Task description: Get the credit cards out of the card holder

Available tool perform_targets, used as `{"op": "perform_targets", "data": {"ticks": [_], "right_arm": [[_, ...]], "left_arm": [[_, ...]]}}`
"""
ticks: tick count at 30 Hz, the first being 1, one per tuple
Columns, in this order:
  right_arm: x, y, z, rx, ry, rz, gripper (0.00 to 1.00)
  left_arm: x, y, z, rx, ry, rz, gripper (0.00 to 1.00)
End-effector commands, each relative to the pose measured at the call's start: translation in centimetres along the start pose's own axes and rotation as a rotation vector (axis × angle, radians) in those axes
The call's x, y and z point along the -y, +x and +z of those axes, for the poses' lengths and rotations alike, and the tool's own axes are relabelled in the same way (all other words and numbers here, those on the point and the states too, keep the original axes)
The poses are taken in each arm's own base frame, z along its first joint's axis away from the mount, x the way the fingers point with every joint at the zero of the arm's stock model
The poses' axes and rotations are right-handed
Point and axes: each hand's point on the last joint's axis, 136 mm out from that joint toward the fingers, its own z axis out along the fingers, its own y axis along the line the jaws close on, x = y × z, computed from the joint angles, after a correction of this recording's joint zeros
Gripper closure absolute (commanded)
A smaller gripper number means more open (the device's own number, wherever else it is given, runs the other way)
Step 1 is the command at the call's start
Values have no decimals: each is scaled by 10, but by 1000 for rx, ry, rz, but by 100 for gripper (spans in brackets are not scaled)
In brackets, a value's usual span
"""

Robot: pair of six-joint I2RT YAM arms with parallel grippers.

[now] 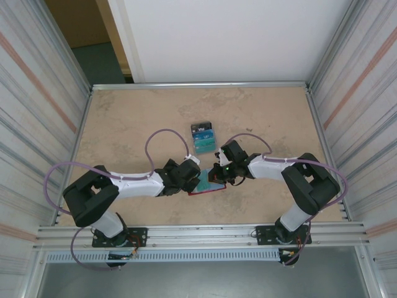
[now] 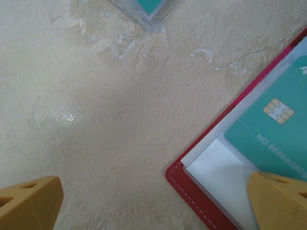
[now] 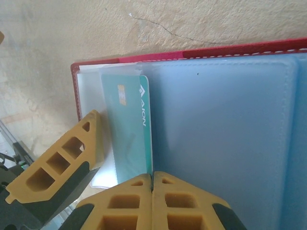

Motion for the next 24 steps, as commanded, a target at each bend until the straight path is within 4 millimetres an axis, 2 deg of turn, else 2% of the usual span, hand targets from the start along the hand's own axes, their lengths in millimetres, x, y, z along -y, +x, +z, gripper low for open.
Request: {"op": "perform_targets", "data": {"ticks": [1, 12, 18, 24], "right_arm": [[9, 2, -5, 6, 24, 7, 94], [8, 2, -2, 1, 11, 12, 94], [8, 2, -1, 6, 5, 15, 92], [10, 2, -1, 6, -6, 28, 90]], "left_arm": [[-7, 16, 3, -50, -32, 28, 1], [-2, -26, -18, 88, 47, -69, 1], [8, -26, -6, 58, 69, -39, 1], [12, -16, 4, 16, 64, -11, 1]]}}
